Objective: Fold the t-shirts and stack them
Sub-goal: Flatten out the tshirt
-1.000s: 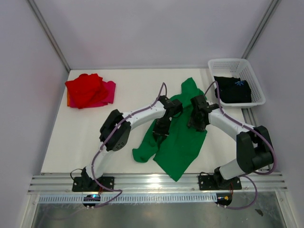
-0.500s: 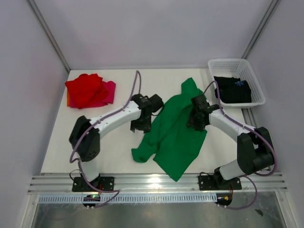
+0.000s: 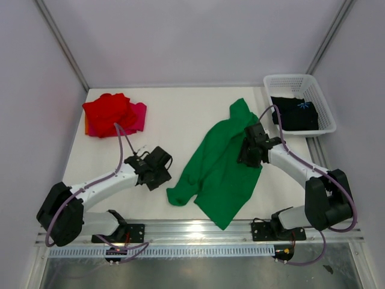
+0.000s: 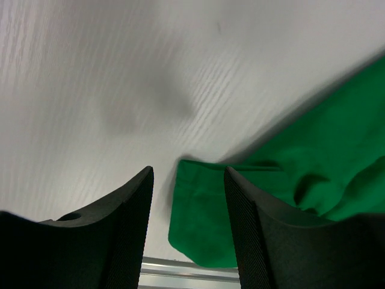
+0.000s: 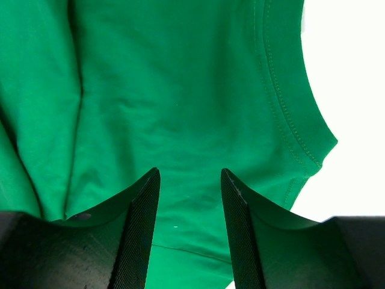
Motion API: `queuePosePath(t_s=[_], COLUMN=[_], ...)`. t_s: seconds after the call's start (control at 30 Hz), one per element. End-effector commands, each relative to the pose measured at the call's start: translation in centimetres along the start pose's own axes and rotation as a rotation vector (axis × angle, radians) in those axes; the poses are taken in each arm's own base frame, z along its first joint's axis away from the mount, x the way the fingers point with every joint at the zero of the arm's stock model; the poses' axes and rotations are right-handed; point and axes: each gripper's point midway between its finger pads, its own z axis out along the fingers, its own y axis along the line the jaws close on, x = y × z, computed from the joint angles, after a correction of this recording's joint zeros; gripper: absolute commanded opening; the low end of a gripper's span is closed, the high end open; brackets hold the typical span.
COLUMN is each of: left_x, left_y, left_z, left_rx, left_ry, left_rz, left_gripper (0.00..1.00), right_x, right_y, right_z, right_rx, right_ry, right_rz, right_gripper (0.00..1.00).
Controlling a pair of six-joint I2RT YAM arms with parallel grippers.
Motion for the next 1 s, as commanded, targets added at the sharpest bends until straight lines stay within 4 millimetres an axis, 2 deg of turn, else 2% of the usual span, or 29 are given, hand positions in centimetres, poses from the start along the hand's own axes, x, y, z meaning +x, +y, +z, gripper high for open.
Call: queuePosePath(t_s=[0.0,0.13,0.23,0.43,0.63,0.97], left_x=[-1.2,-1.4,-0.4,0.6,1.7,3.0], left_y=[-3.7,-2.8,-1.4,-1.3,0.1,-0.3], left_z=[-0.4,-0.7,0.4,1.3,1.6,2.5], left_rx=[0.182,0.179,0.160,0.130,0.069,0.049], left_ry=[-0.048,-0.067,-0.052,-0.008,0.030,0.067], left_rz=[-0.192,-0.236,-0.271,-0.265,-0.275,-0.281], left_gripper=[0.53,0.53,0.53,0.53,0.52,0.52], right_x=[-0.7,-0.6,-0.4,-0.1,-0.2,-0.3], right_y=[0.5,0.3,0.2,0.0,0.0,-0.1], right_z=[-0.4,-0.3,-0.2,-0.2,-0.3,-0.1], right_rx=[-0.029,-0.023,-0.021,-0.017,-0.012,-0.008], right_ry=[-0.032,-0.029,-0.023,-0.011,-0.013,-0.012], right_rz=[-0.016,-0.023,-0.028,-0.044,-0.058,-0.069], right_gripper=[0.50,0.50,0.50,0.50,0.50,0.50])
